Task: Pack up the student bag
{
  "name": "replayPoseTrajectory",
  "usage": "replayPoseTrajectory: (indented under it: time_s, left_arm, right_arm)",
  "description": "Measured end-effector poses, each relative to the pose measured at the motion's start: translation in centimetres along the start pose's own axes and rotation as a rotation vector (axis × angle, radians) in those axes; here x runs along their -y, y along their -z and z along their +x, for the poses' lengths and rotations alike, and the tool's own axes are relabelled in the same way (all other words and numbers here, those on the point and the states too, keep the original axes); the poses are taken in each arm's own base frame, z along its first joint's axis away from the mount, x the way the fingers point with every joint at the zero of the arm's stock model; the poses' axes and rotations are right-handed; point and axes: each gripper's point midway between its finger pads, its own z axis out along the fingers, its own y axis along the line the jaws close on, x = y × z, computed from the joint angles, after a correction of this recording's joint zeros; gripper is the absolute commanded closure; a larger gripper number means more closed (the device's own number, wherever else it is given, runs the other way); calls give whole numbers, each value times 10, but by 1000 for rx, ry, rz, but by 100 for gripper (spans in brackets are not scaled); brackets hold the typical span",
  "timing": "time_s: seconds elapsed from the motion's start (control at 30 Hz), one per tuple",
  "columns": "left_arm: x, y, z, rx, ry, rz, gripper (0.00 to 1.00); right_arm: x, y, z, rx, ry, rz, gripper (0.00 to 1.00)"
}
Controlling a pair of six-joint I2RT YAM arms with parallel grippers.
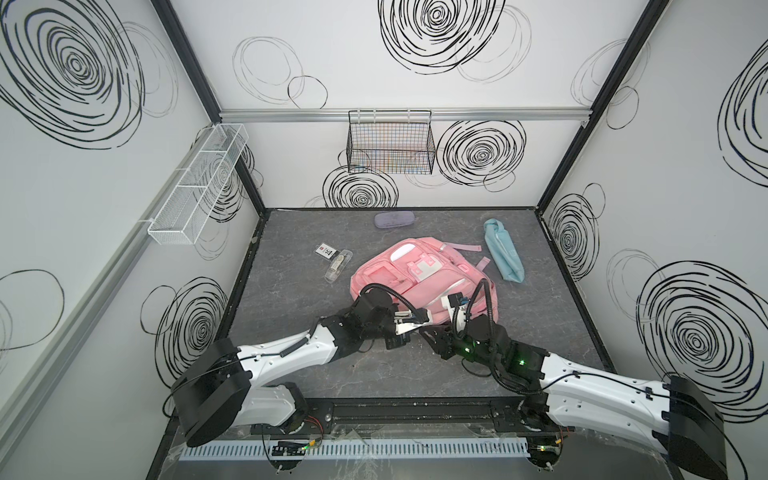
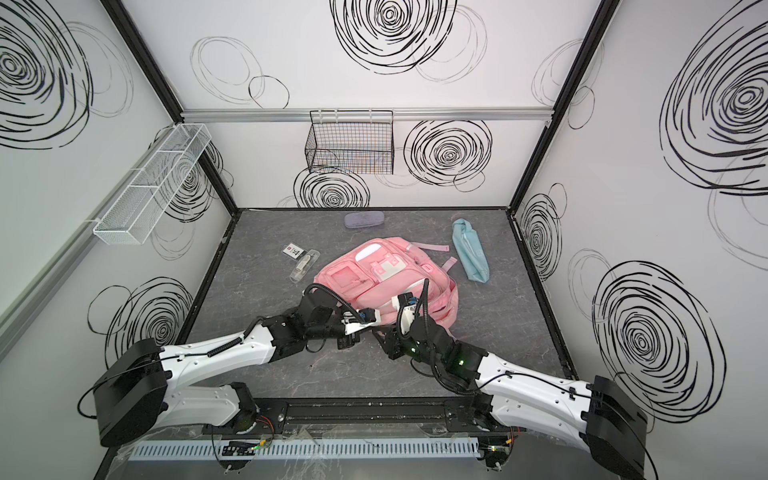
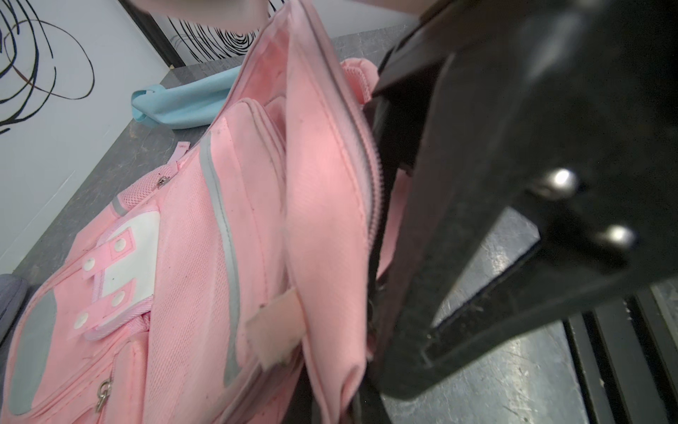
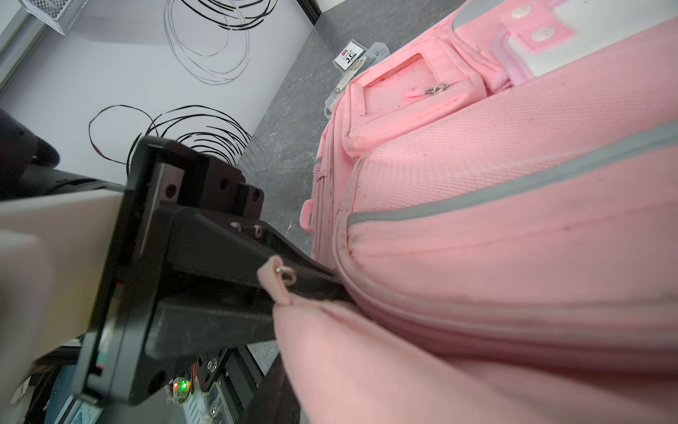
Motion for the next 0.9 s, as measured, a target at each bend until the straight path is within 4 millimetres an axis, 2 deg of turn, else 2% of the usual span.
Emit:
replayPoseTrajectory:
  time_s: [0.1, 0.23, 0.6, 0.9]
  left_arm:
    - [-2, 2, 0, 19, 59, 11, 100]
    - [-3, 5, -3, 39, 115, 31, 100]
    - [-3, 8, -13, 84, 200, 71, 100]
    - [2, 9, -20, 110, 254, 112, 100]
  right_arm:
    - [-3, -2, -1, 33, 10, -18, 52]
    - [-10, -3, 0, 86, 76, -23, 46]
    - [-11, 1, -2, 185, 337, -22, 43]
    - [-3, 5, 0, 212, 496, 2, 44]
